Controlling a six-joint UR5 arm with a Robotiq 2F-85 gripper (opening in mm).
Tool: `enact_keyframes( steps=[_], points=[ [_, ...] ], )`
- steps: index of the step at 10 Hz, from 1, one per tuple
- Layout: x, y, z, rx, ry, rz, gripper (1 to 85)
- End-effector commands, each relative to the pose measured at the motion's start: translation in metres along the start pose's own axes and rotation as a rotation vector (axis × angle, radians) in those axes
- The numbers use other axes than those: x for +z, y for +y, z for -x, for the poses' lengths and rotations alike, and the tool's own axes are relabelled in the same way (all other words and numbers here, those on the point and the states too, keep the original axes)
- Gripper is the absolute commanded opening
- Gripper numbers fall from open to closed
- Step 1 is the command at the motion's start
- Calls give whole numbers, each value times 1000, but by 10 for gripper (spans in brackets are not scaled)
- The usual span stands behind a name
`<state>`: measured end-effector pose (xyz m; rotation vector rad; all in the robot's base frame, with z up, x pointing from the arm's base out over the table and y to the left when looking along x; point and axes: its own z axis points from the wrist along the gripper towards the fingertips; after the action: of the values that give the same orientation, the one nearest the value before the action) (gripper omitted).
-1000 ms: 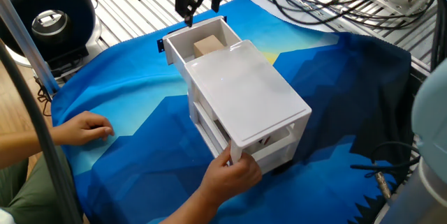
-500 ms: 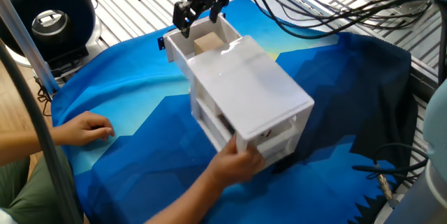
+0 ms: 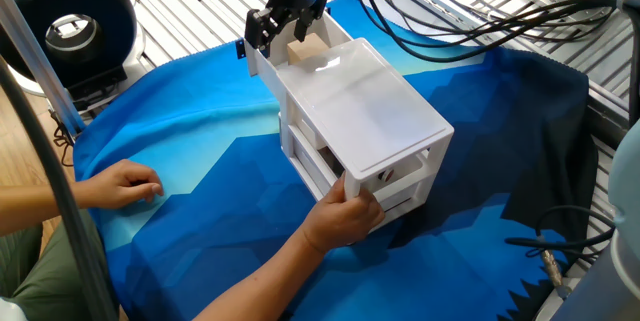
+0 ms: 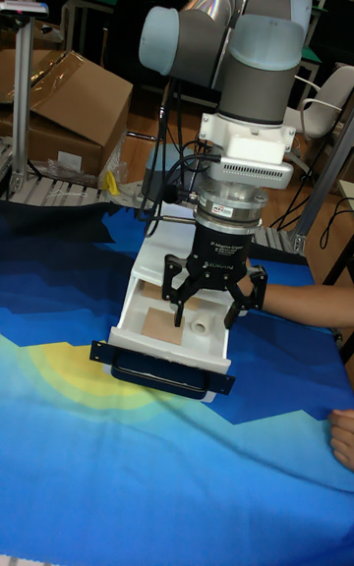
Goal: Take something out of a drawer
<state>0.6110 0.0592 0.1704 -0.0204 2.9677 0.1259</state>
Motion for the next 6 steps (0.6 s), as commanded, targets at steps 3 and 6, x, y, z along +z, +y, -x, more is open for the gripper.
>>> enact_keyframes(
  steps=[3, 6],
  points=[
    [-1, -2, -22, -41, 84, -5, 683],
    [-1, -3, -23, -60, 89, -6, 687]
  ],
)
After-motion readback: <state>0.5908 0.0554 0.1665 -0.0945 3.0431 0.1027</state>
